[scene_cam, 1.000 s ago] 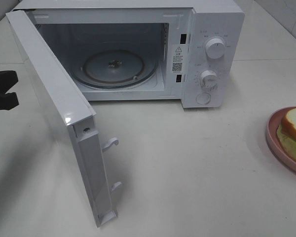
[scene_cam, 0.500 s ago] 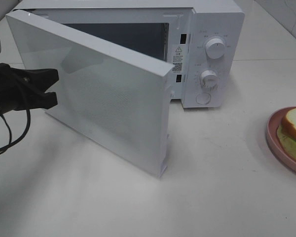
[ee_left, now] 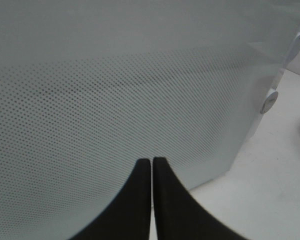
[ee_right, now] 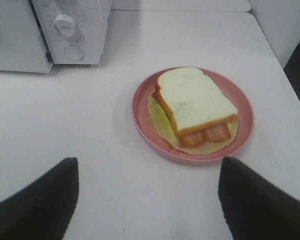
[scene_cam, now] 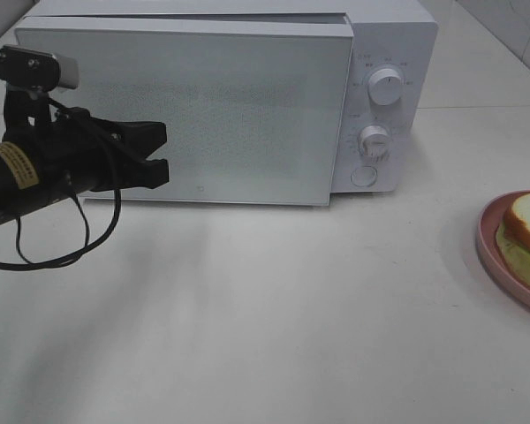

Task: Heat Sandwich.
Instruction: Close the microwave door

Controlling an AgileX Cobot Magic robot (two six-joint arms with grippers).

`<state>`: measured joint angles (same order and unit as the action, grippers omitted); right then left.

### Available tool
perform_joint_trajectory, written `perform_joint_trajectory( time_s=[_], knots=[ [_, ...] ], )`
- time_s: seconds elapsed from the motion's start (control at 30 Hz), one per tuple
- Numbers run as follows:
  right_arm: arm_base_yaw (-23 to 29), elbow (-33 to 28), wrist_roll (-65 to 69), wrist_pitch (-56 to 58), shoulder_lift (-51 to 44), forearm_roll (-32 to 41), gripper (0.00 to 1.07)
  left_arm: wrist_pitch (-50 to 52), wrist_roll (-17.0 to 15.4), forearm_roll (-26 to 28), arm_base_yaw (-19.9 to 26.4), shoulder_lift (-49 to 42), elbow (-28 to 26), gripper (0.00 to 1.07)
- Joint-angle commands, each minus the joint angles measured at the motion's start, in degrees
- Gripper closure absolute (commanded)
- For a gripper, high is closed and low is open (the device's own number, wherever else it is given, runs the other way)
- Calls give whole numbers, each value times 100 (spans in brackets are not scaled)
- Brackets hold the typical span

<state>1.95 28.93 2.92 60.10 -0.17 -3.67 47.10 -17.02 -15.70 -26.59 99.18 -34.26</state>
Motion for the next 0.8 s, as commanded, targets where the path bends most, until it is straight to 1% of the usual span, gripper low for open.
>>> perform_joint_trajectory(
  time_s=[0.03,0.1,0.23,0.27,0.4,0.43,0.57,0.6,0.73,0.77,0.8],
  knots=[
    [-23,-6,-17,-40,-149,17,32,-275,-6,344,-246,74,-275,106],
    [-23,-6,-17,-40,-149,17,32,-338,-6,367,-315,115,-361,106],
    [-23,-6,-17,-40,-149,17,32,-556,-6,384,-590,338,-796,106],
    [-23,-6,-17,-40,-149,17,32,-556,-6,384,-590,338,-796,106],
    [-23,-6,-17,-40,-149,11,32,-837,-11,607,-831,584,-1249,106],
    [-23,-6,-17,-40,-149,11,32,-837,-11,607,-831,584,-1249,106],
    [-23,-6,-17,-40,-149,11,32,-831,-6,808,-1089,831,-1650,106],
    [-23,-6,-17,-40,-149,11,32,-831,-6,808,-1089,831,-1650,106],
    [-23,-6,-17,-40,-149,11,32,-957,11,842,-1324,1089,-2097,106],
    [-23,-6,-17,-40,-149,11,32,-957,11,842,-1324,1089,-2097,106],
    [-23,-6,-17,-40,-149,11,32,-1134,11,842,-1392,1186,-2292,106]
  ],
)
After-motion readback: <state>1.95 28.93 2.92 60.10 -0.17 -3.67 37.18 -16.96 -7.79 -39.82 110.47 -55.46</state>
